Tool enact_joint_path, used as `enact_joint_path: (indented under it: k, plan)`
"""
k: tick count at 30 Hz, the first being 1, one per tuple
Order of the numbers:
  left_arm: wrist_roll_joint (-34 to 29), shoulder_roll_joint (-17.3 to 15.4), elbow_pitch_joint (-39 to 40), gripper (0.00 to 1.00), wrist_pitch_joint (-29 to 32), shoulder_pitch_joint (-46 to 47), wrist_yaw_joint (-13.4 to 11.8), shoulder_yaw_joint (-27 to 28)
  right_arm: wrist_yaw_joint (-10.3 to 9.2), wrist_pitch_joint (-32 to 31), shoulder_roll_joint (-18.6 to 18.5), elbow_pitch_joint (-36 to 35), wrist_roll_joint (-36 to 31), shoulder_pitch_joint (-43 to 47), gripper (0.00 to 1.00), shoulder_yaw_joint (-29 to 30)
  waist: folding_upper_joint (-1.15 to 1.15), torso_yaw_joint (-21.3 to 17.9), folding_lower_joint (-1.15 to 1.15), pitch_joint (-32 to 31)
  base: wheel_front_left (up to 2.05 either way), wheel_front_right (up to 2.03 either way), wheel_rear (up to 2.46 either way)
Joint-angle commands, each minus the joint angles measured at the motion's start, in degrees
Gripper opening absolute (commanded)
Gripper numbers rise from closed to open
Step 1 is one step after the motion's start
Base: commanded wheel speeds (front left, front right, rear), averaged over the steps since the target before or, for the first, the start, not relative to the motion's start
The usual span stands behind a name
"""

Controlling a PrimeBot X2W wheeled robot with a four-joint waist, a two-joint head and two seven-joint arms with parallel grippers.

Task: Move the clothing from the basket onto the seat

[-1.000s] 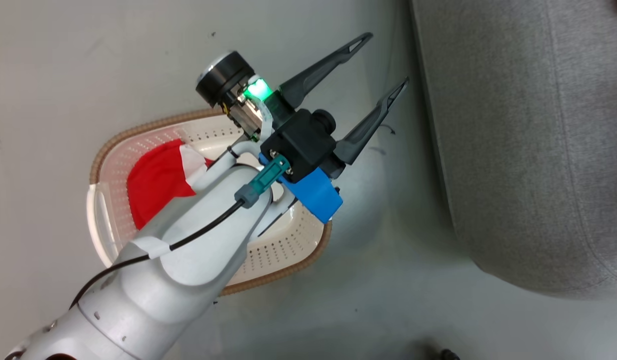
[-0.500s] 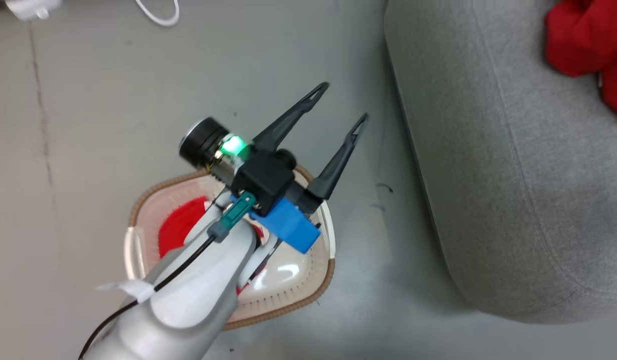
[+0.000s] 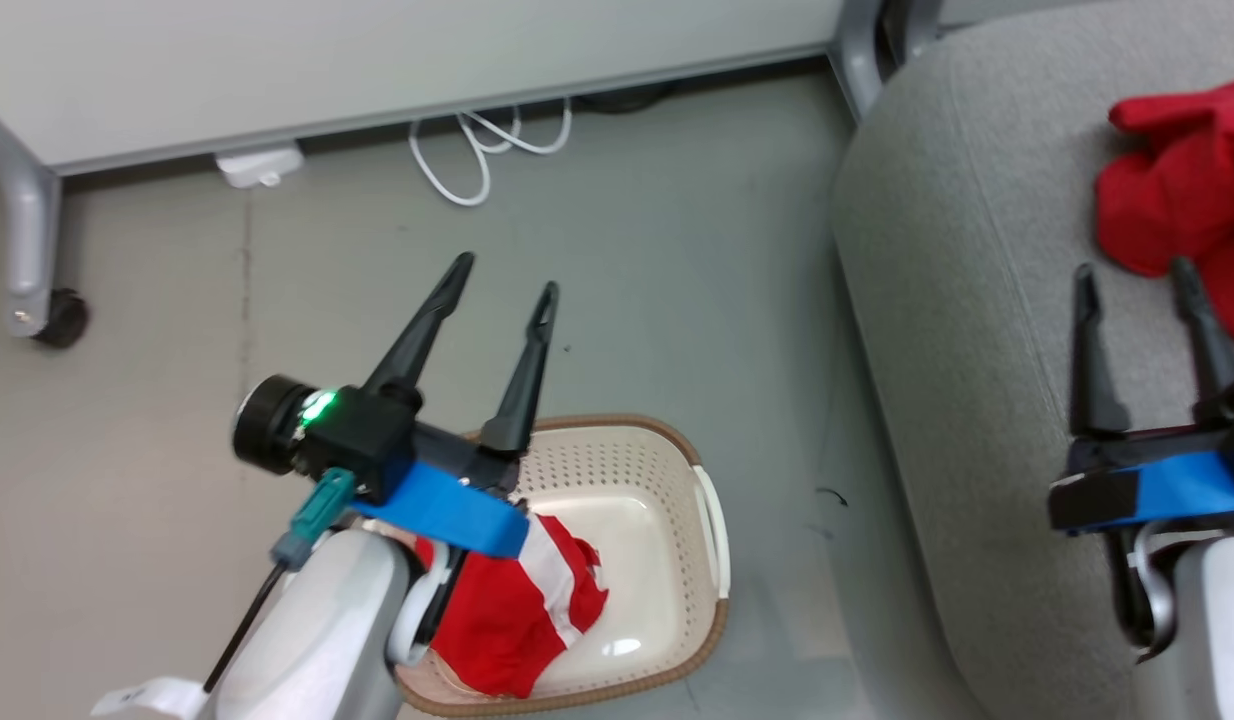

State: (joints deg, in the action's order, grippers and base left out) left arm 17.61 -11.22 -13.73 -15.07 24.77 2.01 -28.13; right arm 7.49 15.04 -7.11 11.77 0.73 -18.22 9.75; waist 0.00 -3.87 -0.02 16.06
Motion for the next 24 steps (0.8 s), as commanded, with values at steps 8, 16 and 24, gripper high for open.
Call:
enact_joint_path:
  k: [8,16,24]
  plan:
    - [-1.87,0.58,2.01,1.00,-0.15,-7.14,0.06,9.01,0.02,0.22,2.20,-2.90,0.42,3.54,1.00,-5.45,0.00,4.96,0.02,-5.51,0.00,0.00,0.00]
    - [-3.78,2.29,3.02,1.00,-0.15,-12.49,1.37,16.13,0.01,0.22,3.25,-3.84,-0.25,7.13,1.00,-7.83,0.00,6.81,0.02,-8.77,0.00,0.00,0.00]
    - [-5.69,4.06,3.31,1.00,-0.15,-15.95,2.86,19.25,0.02,0.22,4.06,-3.45,0.06,10.43,1.00,-7.72,0.00,7.04,0.02,-10.49,0.00,0.00,0.00]
